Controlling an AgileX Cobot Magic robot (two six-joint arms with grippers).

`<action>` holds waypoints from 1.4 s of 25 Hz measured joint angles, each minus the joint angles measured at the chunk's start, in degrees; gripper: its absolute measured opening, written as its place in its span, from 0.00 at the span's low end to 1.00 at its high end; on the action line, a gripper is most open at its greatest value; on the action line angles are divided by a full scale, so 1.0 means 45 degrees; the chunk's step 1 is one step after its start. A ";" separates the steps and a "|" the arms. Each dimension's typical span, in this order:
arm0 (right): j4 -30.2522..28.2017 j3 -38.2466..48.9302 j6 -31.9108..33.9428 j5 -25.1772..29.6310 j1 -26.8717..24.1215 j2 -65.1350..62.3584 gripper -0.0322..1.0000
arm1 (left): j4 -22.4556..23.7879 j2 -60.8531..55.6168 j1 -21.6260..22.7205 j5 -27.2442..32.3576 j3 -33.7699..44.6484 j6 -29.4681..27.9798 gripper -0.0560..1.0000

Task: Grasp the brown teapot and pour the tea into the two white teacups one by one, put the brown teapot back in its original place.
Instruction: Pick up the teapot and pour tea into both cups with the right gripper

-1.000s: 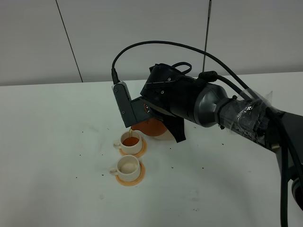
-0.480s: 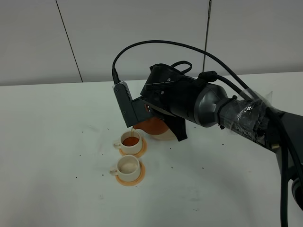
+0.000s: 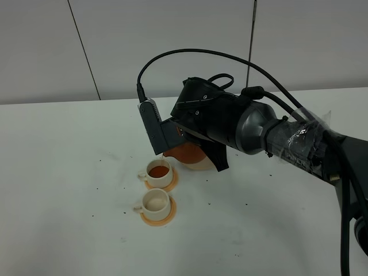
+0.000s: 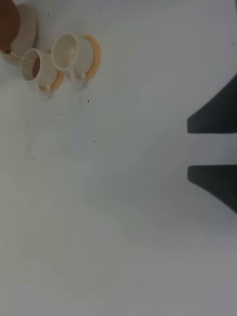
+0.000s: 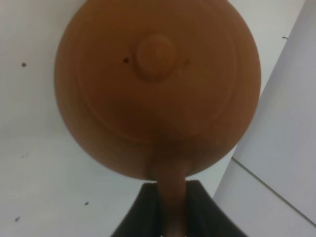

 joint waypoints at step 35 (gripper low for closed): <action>0.0404 0.0000 0.0027 0.0122 0.0000 0.0000 0.12 | 0.0000 0.0000 0.0000 0.0000 0.0000 0.0000 0.27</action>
